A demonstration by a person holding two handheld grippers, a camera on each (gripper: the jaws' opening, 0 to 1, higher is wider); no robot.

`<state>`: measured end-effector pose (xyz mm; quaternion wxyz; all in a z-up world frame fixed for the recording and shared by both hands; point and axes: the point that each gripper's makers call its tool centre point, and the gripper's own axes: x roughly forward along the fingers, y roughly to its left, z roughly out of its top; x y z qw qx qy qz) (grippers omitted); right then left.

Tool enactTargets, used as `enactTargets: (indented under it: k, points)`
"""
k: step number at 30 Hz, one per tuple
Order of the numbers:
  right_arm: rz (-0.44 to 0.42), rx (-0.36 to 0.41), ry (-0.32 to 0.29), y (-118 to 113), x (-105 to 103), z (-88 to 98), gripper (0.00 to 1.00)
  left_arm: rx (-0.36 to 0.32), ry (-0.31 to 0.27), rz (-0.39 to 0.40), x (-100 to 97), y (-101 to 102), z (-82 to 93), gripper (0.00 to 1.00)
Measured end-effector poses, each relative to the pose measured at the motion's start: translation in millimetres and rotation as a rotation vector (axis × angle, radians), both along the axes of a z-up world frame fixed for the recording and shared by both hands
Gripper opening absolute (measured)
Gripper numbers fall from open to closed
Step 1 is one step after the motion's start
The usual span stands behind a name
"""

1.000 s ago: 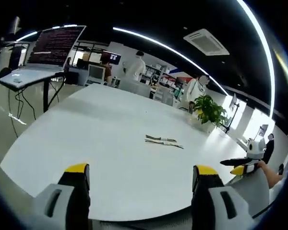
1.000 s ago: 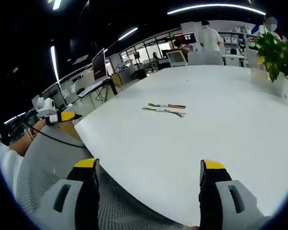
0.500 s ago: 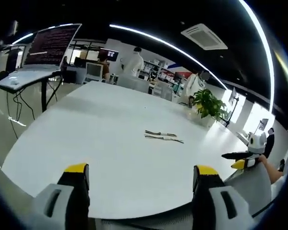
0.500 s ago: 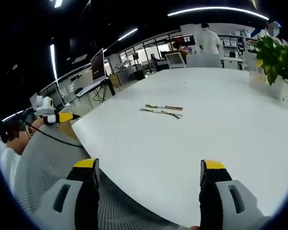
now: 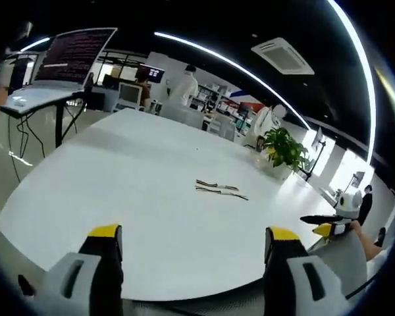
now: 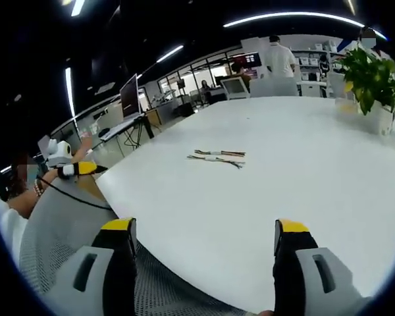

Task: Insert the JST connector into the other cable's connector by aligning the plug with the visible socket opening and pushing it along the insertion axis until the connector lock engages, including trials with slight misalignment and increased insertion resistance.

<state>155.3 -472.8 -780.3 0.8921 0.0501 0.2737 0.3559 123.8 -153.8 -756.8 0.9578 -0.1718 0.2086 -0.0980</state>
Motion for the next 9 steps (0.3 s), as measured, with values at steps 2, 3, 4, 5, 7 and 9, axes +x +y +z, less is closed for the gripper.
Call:
enactTargets:
  k: [2,3,4,5,7,9]
  points:
    - [-0.005,0.008,0.000,0.0,0.4,0.6,0.85,-0.025,-0.010,-0.002,1.3,0.6,1.2,0.88]
    - [-0.007,0.012,-0.001,-0.1,0.7,1.1,0.85,-0.021,-0.008,-0.003,1.4,1.5,0.2,0.89]
    - [-0.011,0.016,-0.002,-0.4,1.1,1.6,0.85,-0.013,-0.003,-0.005,0.9,1.3,-0.8,0.89]
    - [-0.014,0.017,-0.003,-0.6,1.1,1.8,0.85,-0.009,-0.001,-0.006,0.8,1.3,-1.1,0.89]
    - [-0.018,0.023,0.000,-1.0,1.0,1.5,0.85,-0.008,-0.002,-0.009,0.6,0.4,-0.8,0.89]
    - [-0.021,0.031,0.002,-0.8,0.9,1.6,0.86,-0.016,-0.003,-0.007,0.2,0.4,-0.8,0.89]
